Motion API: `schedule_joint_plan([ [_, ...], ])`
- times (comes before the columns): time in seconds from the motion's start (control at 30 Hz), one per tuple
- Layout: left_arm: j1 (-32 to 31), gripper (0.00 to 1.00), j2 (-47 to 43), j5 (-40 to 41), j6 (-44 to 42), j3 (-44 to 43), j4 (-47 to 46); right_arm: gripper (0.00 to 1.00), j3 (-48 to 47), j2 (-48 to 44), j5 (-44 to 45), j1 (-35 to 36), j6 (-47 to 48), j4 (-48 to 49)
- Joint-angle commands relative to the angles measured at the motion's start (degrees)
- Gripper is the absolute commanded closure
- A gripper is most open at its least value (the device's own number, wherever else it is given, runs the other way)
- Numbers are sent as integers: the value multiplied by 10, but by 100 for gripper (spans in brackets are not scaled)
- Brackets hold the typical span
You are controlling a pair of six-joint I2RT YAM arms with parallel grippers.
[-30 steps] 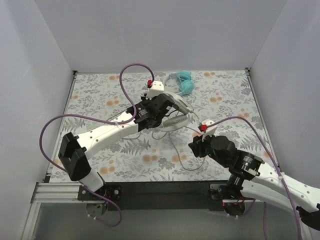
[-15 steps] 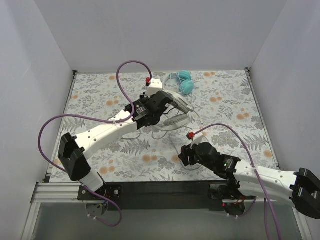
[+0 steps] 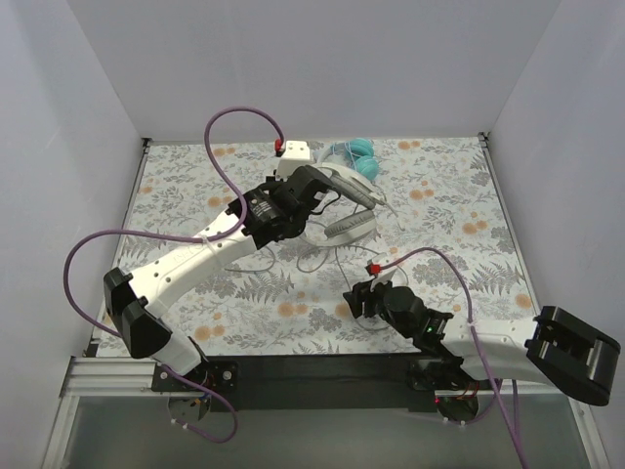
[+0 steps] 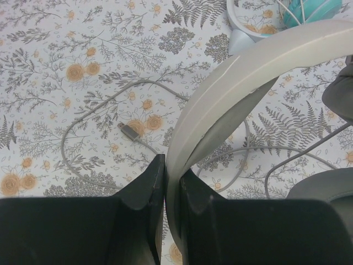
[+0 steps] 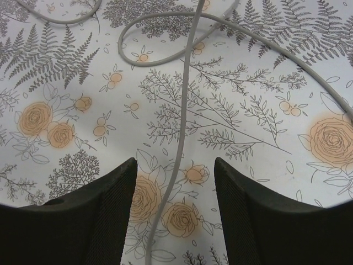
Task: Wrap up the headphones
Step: Wrap the headphone cable with the right arm
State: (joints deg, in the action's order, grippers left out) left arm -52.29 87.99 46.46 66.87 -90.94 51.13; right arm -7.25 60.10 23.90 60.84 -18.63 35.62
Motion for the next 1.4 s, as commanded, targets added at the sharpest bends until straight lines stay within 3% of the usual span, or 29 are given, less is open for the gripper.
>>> schedule_joint_plan([
  [0.0,3,100,-46,2,26,-42,-10,36,-18,55,13,3,17,111],
  [0.2,3,100,-46,-1,27,-62,-3,36,-18,120,34,2,14,181],
  [0.3,3,100,-45,2,28,-69,-3,39,-22,145,3,2,12,214],
  [0.4,3,100,-34,11,40,-85,4,51,-9,165,-35,5,-14,260],
  [0.43,3,100,-33,18,42,-88,4,59,-5,169,-40,7,-20,275],
  [0.67,22,100,-20,6,51,-115,-11,78,43,175,-42,29,-54,357],
  [0.83,31,100,-15,5,47,-139,-8,89,50,168,-94,30,-68,382],
  [0.93,31,100,-19,0,44,-139,-12,84,55,166,-87,30,-73,392],
  [1.13,31,100,-37,-16,48,-138,-7,49,28,147,-32,13,-34,321],
  [1.2,31,100,-49,-21,47,-130,-9,42,12,143,-24,-4,-13,296],
  [1.37,31,100,-56,-28,47,-136,-5,39,-1,146,-68,-83,-18,283],
])
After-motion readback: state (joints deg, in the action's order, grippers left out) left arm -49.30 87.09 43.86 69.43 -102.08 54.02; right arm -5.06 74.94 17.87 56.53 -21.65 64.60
